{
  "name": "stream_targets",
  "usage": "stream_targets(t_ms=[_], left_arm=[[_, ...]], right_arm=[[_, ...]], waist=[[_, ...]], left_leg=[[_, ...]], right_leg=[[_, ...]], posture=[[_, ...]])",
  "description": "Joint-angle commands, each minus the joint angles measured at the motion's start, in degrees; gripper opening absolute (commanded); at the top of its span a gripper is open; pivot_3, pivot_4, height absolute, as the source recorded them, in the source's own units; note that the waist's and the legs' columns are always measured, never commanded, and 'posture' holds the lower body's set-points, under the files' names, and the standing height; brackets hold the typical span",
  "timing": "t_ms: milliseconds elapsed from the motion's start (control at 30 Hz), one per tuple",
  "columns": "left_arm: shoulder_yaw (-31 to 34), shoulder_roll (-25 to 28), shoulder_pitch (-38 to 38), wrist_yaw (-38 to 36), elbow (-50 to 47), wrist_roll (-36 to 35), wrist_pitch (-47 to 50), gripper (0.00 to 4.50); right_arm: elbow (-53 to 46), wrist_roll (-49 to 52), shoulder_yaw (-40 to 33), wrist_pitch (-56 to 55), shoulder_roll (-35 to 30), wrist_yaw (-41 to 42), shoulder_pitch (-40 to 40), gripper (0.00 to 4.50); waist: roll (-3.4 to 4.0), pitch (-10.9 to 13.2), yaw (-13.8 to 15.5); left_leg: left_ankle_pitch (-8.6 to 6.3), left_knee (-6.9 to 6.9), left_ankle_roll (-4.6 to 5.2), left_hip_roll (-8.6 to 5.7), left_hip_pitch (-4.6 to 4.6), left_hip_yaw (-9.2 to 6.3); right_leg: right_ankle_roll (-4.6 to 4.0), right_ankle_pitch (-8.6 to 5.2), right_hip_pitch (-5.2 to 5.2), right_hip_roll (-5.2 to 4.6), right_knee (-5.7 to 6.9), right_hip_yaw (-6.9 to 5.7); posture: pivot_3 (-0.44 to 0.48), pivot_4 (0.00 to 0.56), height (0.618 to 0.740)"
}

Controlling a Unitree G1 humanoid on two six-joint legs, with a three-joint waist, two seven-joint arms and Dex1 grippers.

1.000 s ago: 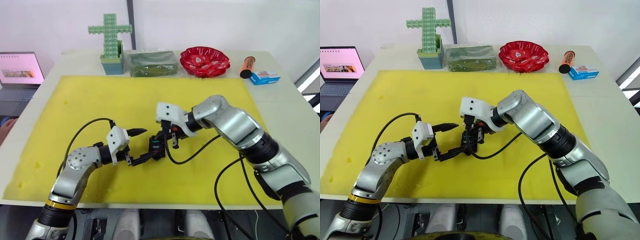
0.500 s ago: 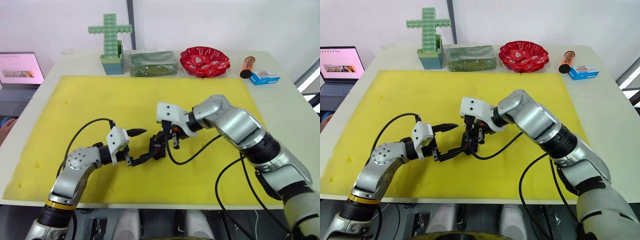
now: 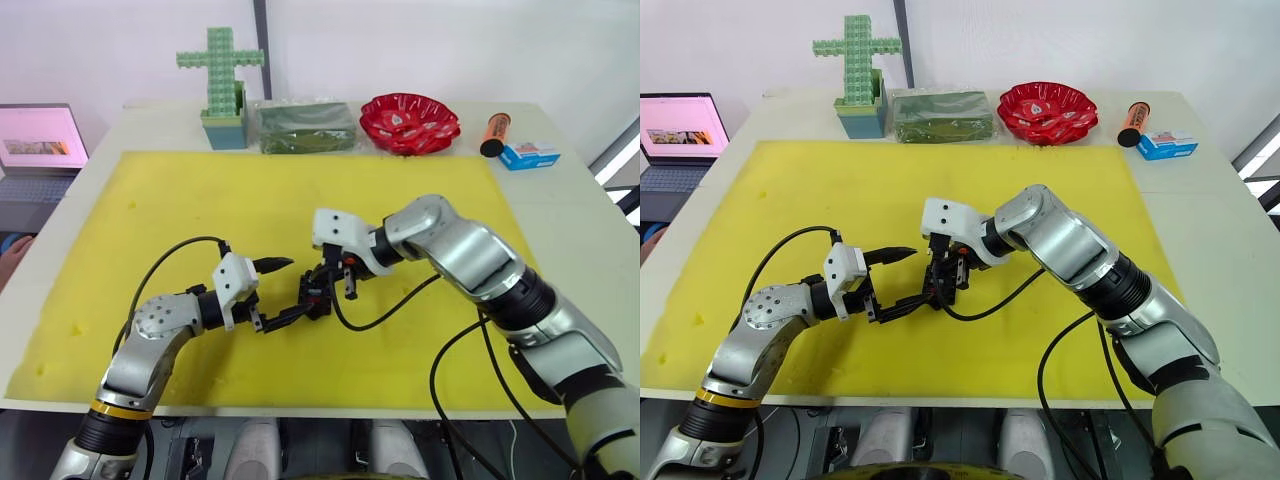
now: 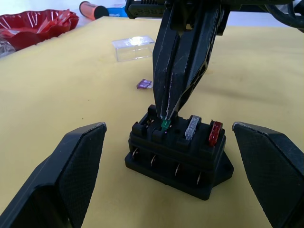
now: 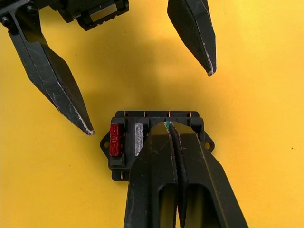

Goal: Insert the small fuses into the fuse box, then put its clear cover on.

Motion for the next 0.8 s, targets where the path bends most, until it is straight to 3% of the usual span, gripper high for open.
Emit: stream_targets(t_ms=[33, 667, 800], left_arm=[[0.8, 0.5, -0.1, 0.2, -2.3, -0.3, -0.3, 4.5], [0.8, 0.9, -0.2, 0.3, -2.2, -0.4, -0.3, 4.5], [0.9, 1.0, 0.0, 0.3, -2.3, -0.6, -0.2, 4.5]], right_arm=[[1.1, -1.3, 0.7, -1.1, -0.6, -0.3, 0.8, 0.03], [7.1, -3.8, 2.2, -4.7, -0.8, -1.5, 6.9, 0.03], [4.7, -0.8, -2.0, -4.6, 0.3, -1.3, 6.7, 0.03]], waist=[[0.0, 0.0, 0.0], [0.0, 0.0, 0.2], [0.0, -0.1, 0.2]], left_leg=[[0.0, 0.0, 0.0, 0.0, 0.0, 0.0], [-0.01, 0.0, -0.01, 0.0, 0.28, -0.03], [-0.01, -0.01, -0.01, -0.01, 0.31, -0.04]], right_leg=[[0.0, 0.0, 0.0, 0.0, 0.0, 0.0], [-0.01, -0.01, 0.1, -0.01, -0.13, -0.02], [-0.01, -0.01, 0.16, -0.02, -0.24, -0.03]], posture=[[0.0, 0.15, 0.74], [0.0, 0.15, 0.74], [0.0, 0.15, 0.74]])
